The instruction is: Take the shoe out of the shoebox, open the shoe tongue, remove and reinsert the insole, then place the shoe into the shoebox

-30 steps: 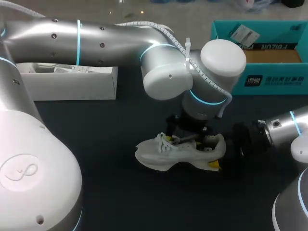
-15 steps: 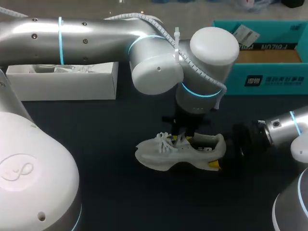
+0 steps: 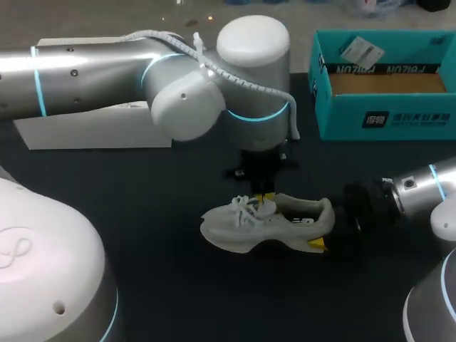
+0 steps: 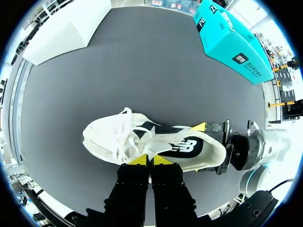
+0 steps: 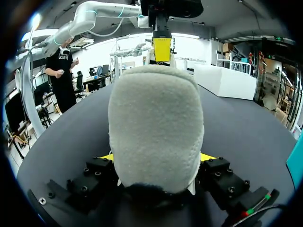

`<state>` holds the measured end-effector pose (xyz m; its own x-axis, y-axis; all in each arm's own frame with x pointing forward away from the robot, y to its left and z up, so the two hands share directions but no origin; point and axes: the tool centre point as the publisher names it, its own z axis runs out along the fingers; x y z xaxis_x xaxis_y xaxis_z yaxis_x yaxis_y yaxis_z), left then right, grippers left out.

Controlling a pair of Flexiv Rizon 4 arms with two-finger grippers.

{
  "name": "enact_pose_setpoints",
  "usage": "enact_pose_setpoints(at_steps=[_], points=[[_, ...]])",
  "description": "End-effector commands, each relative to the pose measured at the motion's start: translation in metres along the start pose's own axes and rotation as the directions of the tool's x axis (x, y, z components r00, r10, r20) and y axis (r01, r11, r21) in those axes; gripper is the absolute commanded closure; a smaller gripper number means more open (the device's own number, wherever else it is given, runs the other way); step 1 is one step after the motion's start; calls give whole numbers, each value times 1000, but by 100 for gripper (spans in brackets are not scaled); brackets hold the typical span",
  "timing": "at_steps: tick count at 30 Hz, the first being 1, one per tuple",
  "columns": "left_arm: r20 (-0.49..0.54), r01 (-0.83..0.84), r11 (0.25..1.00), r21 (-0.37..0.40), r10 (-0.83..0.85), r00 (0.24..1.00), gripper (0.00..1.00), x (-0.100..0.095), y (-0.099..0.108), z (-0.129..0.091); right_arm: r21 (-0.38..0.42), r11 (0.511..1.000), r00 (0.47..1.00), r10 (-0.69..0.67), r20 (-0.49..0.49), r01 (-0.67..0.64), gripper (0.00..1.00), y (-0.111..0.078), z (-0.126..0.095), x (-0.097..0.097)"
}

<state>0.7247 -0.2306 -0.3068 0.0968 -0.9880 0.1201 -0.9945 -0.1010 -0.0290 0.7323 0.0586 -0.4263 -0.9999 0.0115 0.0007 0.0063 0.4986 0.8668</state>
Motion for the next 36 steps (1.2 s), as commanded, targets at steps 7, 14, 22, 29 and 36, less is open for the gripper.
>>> enact_pose_setpoints(at_steps=[7,14,22,29,36], points=[[-242,85,996,23,-77,967,100,-45,-1,-24,3,1000,1000,0,3,0,100,-1,4,-1],[-138,155,987,36,-148,979,100,-72,-1,-13,3,1000,1000,0,3,0,100,-1,4,-1],[-42,222,975,6,-221,974,100,-99,0,15,3,1000,1000,0,3,0,100,-1,4,-1],[13,270,963,-24,-269,963,100,-107,0,53,3,1000,1000,0,3,0,100,-1,4,-1],[27,263,964,-48,-262,965,52,-104,4,63,3,1000,1000,0,3,0,100,-1,4,-1]])
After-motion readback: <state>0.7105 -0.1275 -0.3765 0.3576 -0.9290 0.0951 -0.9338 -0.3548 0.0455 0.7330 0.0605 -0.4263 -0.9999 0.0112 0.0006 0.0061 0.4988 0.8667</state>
